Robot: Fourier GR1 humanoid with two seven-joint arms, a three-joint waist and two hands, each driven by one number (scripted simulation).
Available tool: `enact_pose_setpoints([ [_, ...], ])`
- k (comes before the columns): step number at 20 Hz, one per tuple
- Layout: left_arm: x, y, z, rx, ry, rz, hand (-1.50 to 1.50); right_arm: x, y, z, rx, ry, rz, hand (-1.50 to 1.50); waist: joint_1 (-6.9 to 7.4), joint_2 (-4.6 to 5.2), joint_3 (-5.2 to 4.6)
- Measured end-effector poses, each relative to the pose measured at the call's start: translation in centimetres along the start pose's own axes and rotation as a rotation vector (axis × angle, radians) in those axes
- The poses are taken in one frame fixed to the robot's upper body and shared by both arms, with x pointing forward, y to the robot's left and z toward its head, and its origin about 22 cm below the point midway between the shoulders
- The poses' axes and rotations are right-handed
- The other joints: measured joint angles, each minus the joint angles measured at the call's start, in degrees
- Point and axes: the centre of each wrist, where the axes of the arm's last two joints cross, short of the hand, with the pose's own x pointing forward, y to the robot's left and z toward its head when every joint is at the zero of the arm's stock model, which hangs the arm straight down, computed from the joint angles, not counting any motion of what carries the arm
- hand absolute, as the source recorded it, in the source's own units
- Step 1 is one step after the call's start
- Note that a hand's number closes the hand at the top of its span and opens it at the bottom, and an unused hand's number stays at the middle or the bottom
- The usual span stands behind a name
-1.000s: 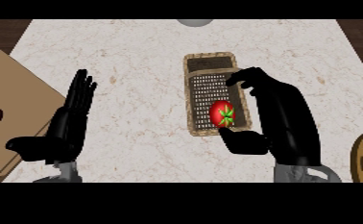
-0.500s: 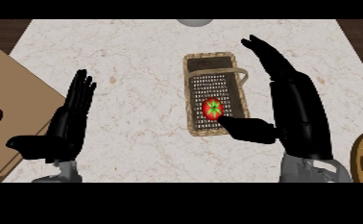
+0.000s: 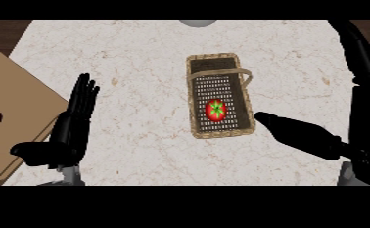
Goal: Pick the tomato from the placemat and place it in the basket
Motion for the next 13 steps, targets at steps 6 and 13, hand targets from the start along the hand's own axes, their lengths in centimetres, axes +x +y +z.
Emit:
enact_pose_setpoints([
  [6,0.5,0.0,-0.4,0.003,-0.003,0.002,0.0,-2.1,-4.7,-0.1,-0.105,0.072,-0.097,-1.5,-0.22,0.0,0.03],
  [13,0.4,0.4,-0.4,0.01,0.006,-0.002,0.0,-4.8,-10.4,-0.4,-0.092,0.054,-0.185,-1.5,-0.5,-0.12,0.06],
])
